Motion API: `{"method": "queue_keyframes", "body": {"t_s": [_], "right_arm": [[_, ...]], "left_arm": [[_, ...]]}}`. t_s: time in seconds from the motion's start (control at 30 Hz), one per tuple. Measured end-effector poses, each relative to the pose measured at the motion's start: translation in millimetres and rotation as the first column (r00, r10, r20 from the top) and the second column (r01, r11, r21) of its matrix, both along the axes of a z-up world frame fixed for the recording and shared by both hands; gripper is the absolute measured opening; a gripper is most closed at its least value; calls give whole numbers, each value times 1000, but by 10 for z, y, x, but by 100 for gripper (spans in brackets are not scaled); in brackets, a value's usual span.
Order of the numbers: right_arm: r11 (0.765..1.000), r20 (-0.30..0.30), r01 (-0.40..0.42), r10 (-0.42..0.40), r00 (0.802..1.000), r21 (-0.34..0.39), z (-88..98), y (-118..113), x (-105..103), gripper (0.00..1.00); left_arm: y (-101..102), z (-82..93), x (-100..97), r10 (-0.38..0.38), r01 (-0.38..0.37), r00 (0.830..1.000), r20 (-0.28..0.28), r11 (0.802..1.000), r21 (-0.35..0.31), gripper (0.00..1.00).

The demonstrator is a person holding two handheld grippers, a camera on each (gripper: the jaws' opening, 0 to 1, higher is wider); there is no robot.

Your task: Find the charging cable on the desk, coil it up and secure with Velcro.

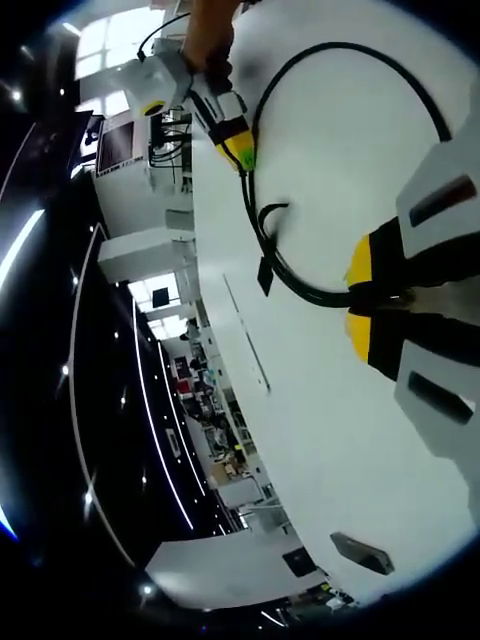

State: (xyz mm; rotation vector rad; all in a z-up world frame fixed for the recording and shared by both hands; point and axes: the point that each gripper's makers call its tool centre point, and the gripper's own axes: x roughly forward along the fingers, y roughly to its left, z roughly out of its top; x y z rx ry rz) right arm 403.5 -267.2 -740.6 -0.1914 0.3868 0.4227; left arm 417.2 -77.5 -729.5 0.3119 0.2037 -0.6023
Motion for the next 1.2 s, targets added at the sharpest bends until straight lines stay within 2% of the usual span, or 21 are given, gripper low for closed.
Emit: {"method": "queue_keyframes", "body": {"t_s": [1.2], "right_arm": [[1000, 9, -5, 5, 1000, -8, 6, 7, -3, 9]], "left_arm": [[-6, 14, -14, -18, 17, 1000, 19, 1000, 17, 8]]}}
